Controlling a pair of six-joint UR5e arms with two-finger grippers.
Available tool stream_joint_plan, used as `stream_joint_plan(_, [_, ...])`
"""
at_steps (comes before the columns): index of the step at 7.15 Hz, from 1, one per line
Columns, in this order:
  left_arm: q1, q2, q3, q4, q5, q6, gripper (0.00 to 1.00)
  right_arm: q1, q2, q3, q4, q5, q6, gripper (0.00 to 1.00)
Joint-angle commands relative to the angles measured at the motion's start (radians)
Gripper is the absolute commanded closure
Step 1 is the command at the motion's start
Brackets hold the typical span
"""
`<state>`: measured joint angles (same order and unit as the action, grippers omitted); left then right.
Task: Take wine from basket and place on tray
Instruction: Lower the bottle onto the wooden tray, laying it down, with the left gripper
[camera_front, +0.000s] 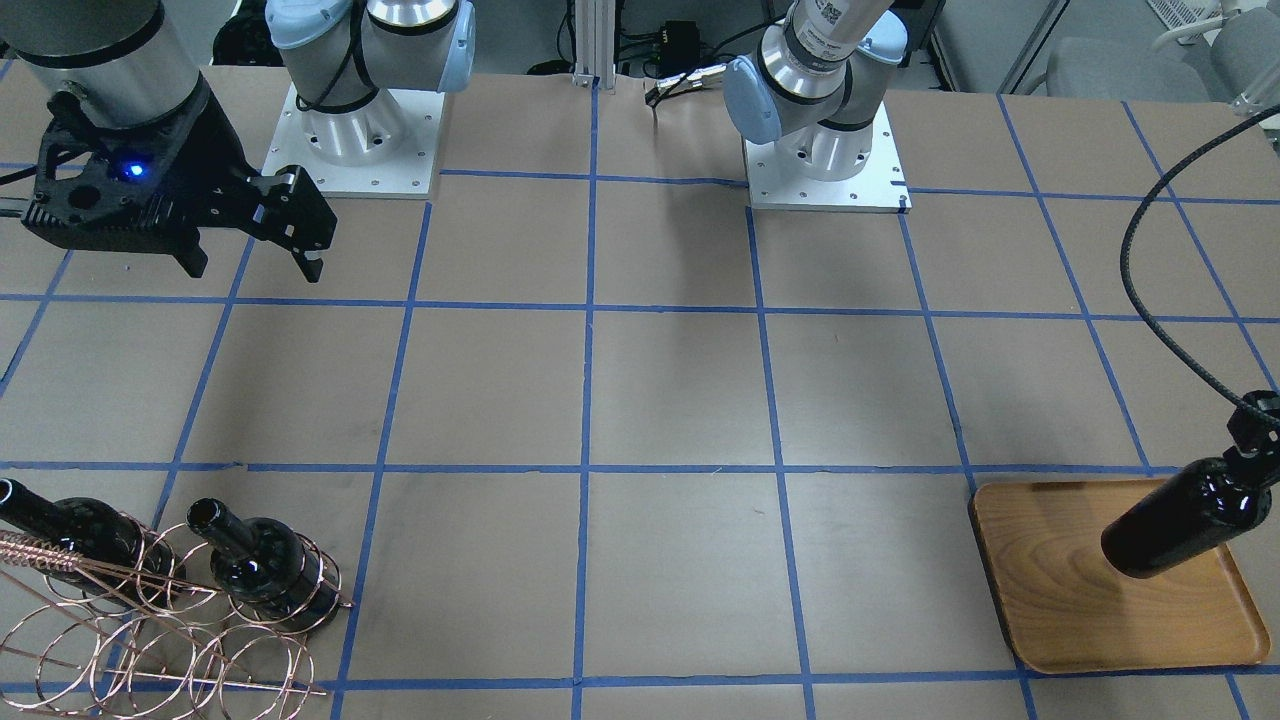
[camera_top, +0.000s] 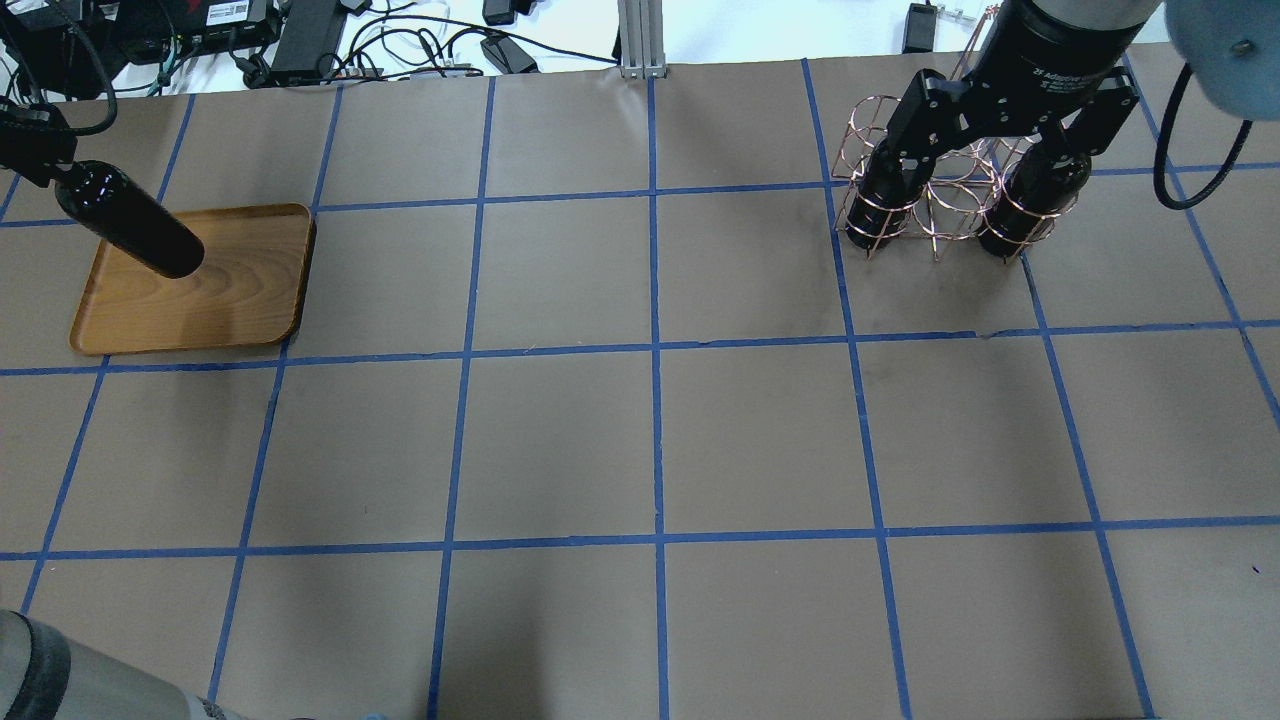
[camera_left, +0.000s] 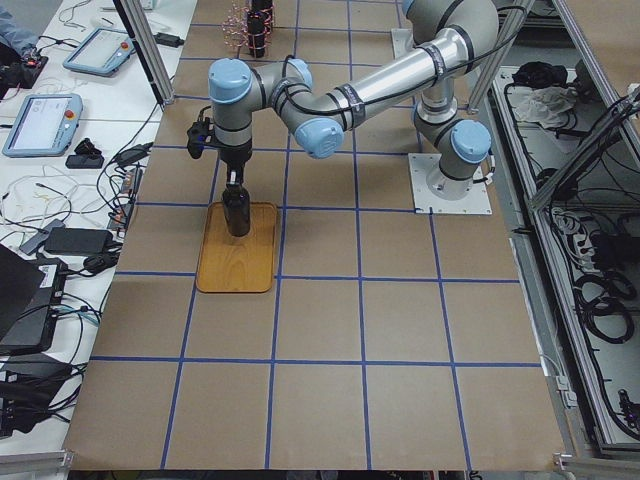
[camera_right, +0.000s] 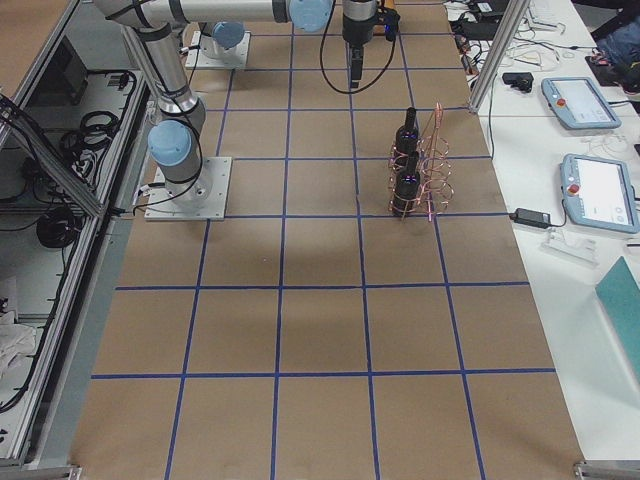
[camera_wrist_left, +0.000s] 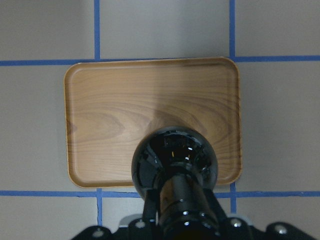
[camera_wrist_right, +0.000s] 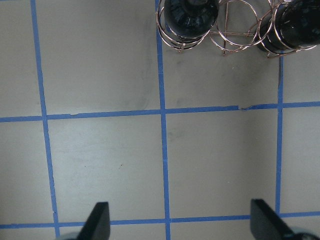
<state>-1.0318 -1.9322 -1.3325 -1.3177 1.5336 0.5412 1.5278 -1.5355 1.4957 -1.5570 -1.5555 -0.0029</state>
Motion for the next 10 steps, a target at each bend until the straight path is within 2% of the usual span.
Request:
stream_joint_plan(1, [0.002, -0.046, 0.015, 0.034, -0.001, 0.016, 1.0, 0.0, 0.0, 0.001, 0.0, 0.0, -0.002, 0.0])
stream_joint_plan(9, [0.029, -0.056, -0.02, 0.018, -0.003, 0.016, 1.0, 0.0, 0.0, 0.0, -0.002, 0.003, -0.005, 0.0])
stream_joint_plan(10, [0.03, -0.057, -0.022, 0.018, -0.001, 0.019, 0.44, 0.0, 0.0, 0.0, -0.003, 0.0, -0.006, 0.0])
